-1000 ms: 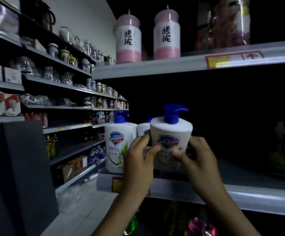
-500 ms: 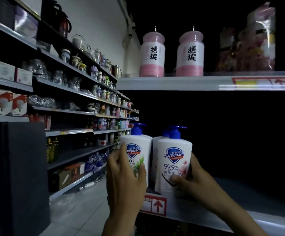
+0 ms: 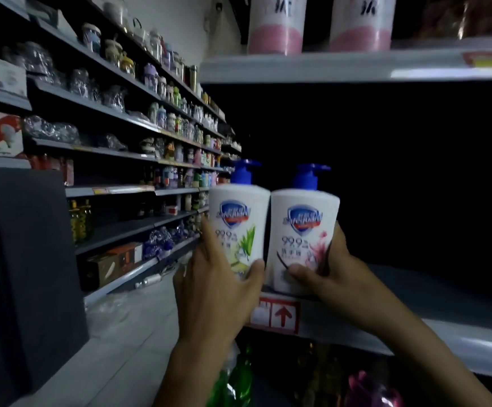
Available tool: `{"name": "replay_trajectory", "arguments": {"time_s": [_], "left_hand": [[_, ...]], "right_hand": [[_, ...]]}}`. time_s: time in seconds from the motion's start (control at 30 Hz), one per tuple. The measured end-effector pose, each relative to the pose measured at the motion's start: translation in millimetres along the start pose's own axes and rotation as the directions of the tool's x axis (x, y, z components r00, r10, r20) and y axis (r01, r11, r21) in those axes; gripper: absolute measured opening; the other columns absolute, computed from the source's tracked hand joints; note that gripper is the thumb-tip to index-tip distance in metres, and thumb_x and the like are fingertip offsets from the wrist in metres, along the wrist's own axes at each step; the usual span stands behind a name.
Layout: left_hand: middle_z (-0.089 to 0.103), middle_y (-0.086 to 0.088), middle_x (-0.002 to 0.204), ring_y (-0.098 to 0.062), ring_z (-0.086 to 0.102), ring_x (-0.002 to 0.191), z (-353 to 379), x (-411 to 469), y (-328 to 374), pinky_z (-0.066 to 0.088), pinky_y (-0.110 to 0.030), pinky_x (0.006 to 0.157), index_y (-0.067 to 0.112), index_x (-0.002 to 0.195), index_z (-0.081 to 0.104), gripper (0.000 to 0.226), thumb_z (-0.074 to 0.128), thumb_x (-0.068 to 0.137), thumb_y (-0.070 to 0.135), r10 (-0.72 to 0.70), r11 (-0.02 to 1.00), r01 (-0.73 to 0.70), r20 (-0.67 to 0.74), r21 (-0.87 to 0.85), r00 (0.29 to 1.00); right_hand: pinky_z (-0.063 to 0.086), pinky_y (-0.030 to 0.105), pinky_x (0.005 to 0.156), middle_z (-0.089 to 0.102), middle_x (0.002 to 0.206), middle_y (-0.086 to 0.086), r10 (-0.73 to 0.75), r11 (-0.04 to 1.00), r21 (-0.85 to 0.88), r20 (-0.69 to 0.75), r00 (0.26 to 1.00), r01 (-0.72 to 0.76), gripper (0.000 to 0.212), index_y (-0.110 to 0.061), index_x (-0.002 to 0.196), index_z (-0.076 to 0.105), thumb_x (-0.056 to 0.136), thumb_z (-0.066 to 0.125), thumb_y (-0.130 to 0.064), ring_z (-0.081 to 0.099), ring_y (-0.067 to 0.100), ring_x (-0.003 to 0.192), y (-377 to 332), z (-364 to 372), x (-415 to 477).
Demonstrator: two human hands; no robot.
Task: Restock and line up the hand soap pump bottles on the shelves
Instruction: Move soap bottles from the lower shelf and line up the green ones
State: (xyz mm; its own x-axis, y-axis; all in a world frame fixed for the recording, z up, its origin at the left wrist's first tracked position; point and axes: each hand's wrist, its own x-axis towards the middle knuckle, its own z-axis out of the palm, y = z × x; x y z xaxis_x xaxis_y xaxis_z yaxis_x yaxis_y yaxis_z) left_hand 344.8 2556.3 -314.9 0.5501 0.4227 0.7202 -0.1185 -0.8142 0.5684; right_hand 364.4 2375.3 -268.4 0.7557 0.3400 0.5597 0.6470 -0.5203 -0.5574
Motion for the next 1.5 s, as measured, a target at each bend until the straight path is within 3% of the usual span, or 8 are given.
{"name": "replay_trajectory", "arguments": {"time_s": [0.13, 0.3, 0.5, 0.8, 1.0, 1.23, 1.37, 1.5], "left_hand": [[0.046, -0.015, 0.132, -0.030, 0.047, 0.116, -2, -15, 5, 0.044, -0.049, 0.096, 0.018, 0.149, 0.019, 0.081, 0.056, 0.084, 0.047, 0.057, 0.998, -0.058, -0.133, -0.001, 0.989], [0.055, -0.012, 0.096, -0.027, 0.052, 0.089, 22, -106, -2, 0.044, -0.034, 0.079, 0.009, 0.102, 0.061, 0.018, 0.049, 0.091, 0.016, 0.368, 0.885, -0.432, -0.309, -0.172, 0.877], [0.051, -0.002, 0.092, -0.023, 0.055, 0.075, 90, -161, -3, 0.048, -0.040, 0.067, 0.012, 0.092, 0.060, 0.007, 0.054, 0.089, 0.014, 0.338, 0.931, -0.217, 0.466, -0.294, 0.818], [0.058, -0.006, 0.124, -0.025, 0.055, 0.114, 156, -179, 31, 0.045, -0.032, 0.094, 0.021, 0.136, 0.049, 0.051, 0.052, 0.088, 0.005, 0.069, 0.961, 0.123, 0.648, -0.246, 0.758], [0.063, 0.001, 0.067, -0.004, 0.052, 0.045, 158, -188, 30, 0.030, -0.008, 0.042, 0.039, 0.144, 0.035, 0.064, 0.052, 0.090, 0.009, 0.095, 0.928, 0.215, 0.752, -0.304, 0.652], [0.053, 0.008, 0.090, -0.003, 0.055, 0.075, 146, -210, 56, 0.042, -0.008, 0.061, 0.017, 0.102, 0.062, 0.026, 0.059, 0.082, 0.001, 0.238, 0.895, -0.055, 0.368, -0.443, 0.899], [0.059, 0.005, 0.086, -0.004, 0.057, 0.074, 162, -226, 77, 0.044, -0.013, 0.060, 0.018, 0.102, 0.062, 0.026, 0.057, 0.085, -0.001, 0.311, 0.814, 0.051, 0.509, -0.578, 0.802], [0.061, 0.002, 0.108, 0.000, 0.058, 0.090, 195, -239, 117, 0.046, -0.011, 0.075, 0.019, 0.120, 0.058, 0.037, 0.051, 0.090, -0.001, 0.377, 0.799, 0.128, 0.656, -0.587, 0.654]], "right_hand": [[0.050, 0.043, 0.089, 0.061, 0.125, 0.002, -0.058, 0.923, -0.385, -0.182, 0.982, -0.016, 0.059, -0.025, 0.136, 0.035, 0.087, 0.060, -0.047, 0.060, 0.025, 0.110, 2, 0, -16], [0.037, 0.033, 0.079, 0.056, 0.095, 0.006, -0.468, 0.873, -0.436, -0.628, 0.621, 0.217, 0.016, -0.009, 0.103, 0.058, 0.094, 0.048, -0.018, 0.050, 0.024, 0.086, 46, 10, -99], [0.039, 0.011, 0.065, 0.063, 0.075, -0.004, 0.230, 0.972, 0.068, -0.477, 0.848, -0.225, 0.018, -0.026, 0.077, 0.059, 0.082, 0.054, -0.009, 0.056, 0.008, 0.073, 136, 28, -159], [0.054, 0.043, 0.086, 0.067, 0.104, 0.002, 0.640, 0.747, 0.176, 0.074, 0.765, -0.641, 0.039, -0.023, 0.111, 0.053, 0.079, 0.064, -0.005, 0.064, 0.021, 0.098, 191, 29, -141], [0.052, 0.043, 0.093, 0.068, 0.116, 0.006, 0.607, 0.793, 0.070, -0.019, 0.794, -0.605, 0.051, -0.025, 0.127, 0.049, 0.080, 0.061, -0.012, 0.063, 0.028, 0.108, 189, 22, -155], [0.043, 0.035, 0.100, 0.061, 0.116, 0.017, 0.418, 0.806, 0.040, -0.746, 0.518, -0.591, 0.041, -0.006, 0.116, 0.060, 0.075, 0.063, -0.005, 0.057, 0.031, 0.111, 197, -50, -187], [0.028, 0.033, 0.099, 0.045, 0.130, 0.025, 0.398, 0.719, 0.142, -0.887, 0.234, -0.681, 0.057, 0.000, 0.127, 0.044, 0.076, 0.065, -0.014, 0.041, 0.038, 0.123, 224, -111, -214], [0.047, 0.031, 0.086, 0.061, 0.111, 0.012, 0.546, 0.732, 0.230, -0.761, 0.350, -0.641, 0.054, -0.007, 0.120, 0.052, 0.075, 0.077, -0.024, 0.059, 0.027, 0.104, 260, -138, -227]]}}
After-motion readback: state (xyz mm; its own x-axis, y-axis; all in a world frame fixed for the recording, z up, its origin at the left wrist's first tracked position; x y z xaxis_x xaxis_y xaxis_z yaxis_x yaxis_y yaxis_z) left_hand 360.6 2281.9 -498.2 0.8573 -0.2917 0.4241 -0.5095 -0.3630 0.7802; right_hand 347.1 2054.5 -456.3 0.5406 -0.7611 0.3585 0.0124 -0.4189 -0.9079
